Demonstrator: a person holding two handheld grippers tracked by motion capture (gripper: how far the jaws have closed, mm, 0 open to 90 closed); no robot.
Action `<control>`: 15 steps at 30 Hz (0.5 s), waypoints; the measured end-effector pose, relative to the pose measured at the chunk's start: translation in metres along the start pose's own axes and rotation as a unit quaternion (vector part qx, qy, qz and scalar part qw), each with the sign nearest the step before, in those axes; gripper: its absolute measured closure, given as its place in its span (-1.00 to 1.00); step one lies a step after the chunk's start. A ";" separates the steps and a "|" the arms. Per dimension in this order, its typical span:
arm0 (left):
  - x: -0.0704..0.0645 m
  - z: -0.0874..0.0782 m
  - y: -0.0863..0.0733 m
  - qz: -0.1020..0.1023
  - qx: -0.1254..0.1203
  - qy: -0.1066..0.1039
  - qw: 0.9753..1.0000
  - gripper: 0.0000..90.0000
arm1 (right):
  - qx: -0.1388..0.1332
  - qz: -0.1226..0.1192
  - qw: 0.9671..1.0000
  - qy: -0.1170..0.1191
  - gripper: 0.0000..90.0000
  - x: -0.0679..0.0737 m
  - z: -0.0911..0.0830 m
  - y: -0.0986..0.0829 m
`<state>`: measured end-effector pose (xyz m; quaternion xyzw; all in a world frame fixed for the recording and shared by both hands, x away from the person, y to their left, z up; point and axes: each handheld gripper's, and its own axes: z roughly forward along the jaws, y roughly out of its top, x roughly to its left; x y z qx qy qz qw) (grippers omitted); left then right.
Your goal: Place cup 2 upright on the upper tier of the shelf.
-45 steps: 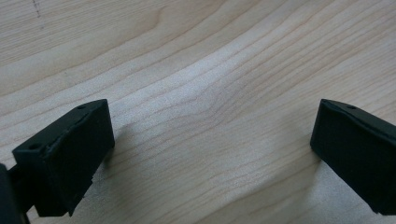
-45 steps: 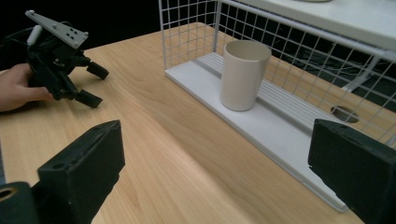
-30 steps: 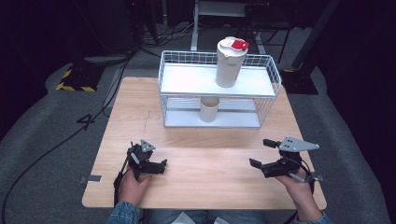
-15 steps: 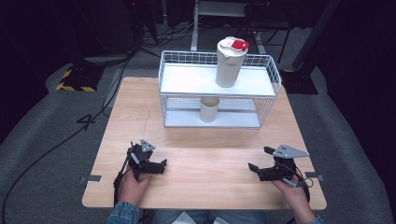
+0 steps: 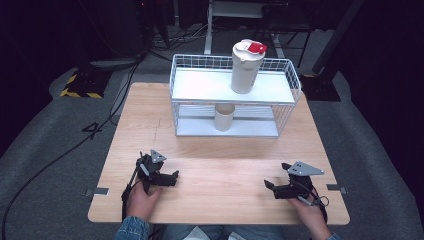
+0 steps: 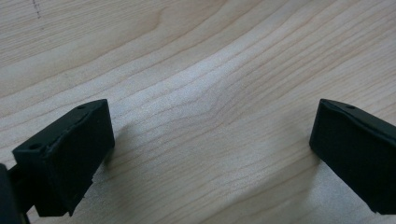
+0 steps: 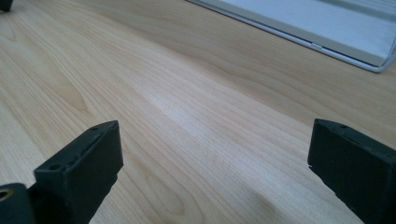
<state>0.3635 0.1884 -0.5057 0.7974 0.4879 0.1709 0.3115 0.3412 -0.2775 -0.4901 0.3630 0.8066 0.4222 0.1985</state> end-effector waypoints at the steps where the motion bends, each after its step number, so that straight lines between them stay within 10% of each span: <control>1: 0.000 0.000 0.000 0.000 0.000 0.000 1.000 -0.99 | 0.001 0.001 1.000 -0.003 -0.92 0.001 0.001 -0.001; 15: 0.000 0.000 0.000 0.000 0.000 0.000 1.000 -0.99 | 0.045 0.003 0.998 -0.054 -0.92 0.003 0.012 -0.008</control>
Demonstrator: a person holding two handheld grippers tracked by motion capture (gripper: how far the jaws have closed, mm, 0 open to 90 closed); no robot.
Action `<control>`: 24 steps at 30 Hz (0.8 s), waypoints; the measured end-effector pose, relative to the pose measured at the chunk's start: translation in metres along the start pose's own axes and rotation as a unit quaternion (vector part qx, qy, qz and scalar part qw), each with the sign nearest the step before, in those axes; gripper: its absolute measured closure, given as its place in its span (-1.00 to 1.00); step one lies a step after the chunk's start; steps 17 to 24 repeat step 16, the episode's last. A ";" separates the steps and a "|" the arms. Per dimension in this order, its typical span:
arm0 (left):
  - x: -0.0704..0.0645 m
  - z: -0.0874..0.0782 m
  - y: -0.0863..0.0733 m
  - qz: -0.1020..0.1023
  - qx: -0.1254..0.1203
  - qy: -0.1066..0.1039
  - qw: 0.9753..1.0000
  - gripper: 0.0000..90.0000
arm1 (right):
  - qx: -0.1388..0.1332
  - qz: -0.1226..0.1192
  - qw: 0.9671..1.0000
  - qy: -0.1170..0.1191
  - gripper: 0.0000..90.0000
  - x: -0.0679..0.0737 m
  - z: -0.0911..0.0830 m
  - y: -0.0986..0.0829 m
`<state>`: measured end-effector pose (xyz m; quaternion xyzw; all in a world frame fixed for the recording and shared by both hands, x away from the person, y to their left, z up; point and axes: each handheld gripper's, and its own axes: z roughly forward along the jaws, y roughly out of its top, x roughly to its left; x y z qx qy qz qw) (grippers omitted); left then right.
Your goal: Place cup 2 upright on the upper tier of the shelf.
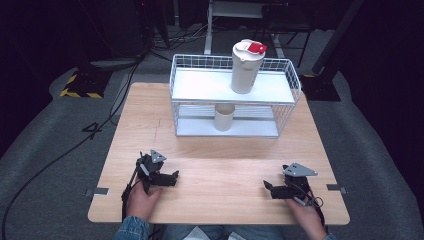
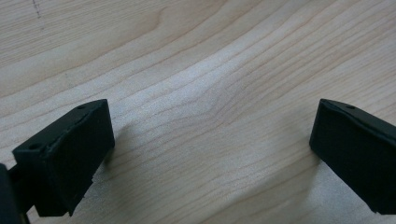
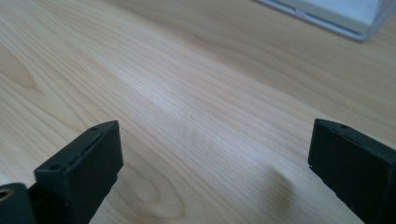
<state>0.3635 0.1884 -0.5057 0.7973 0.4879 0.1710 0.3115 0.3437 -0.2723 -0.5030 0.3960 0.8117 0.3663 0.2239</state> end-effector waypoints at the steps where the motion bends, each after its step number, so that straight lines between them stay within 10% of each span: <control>1: 0.000 0.000 0.000 0.000 0.000 0.000 1.000 -0.99 | 0.014 0.000 1.000 -0.002 -0.93 -0.001 0.001 0.000; 7: 0.000 0.000 0.000 0.000 0.000 0.000 1.000 -0.99 | 0.049 0.017 0.998 0.032 -1.00 -0.005 0.006 0.000; 24: 0.000 0.000 0.000 0.000 -0.001 0.000 1.000 -0.99 | 0.049 0.017 0.998 0.032 -1.00 -0.005 0.006 0.000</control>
